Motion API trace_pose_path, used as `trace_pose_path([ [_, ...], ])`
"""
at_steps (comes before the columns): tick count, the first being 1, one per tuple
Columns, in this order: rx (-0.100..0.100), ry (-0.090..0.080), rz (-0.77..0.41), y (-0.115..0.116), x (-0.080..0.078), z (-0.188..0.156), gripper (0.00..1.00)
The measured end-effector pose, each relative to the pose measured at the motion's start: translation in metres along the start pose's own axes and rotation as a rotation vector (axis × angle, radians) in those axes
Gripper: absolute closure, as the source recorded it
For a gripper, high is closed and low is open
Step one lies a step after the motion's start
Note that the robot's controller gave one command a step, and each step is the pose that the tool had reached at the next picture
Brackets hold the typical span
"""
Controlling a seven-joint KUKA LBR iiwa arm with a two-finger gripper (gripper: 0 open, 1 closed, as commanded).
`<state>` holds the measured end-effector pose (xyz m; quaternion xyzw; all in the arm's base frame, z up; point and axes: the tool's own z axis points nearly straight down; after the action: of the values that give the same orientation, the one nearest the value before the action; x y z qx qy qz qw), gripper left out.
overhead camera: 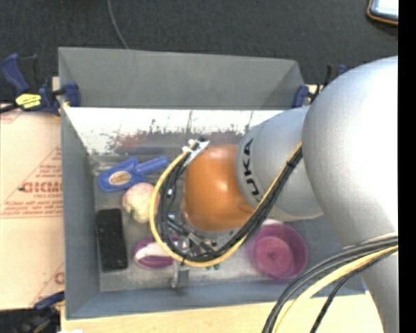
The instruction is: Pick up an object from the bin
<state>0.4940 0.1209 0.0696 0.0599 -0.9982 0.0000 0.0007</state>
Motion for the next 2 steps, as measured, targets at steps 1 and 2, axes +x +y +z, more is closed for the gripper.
trace_pose_path([
  [1, -0.005, -0.017, 0.005, 0.013, 0.004, -0.074, 0.0],
  [2, -0.001, 0.004, 0.026, 0.008, 0.007, -0.03, 0.0],
])
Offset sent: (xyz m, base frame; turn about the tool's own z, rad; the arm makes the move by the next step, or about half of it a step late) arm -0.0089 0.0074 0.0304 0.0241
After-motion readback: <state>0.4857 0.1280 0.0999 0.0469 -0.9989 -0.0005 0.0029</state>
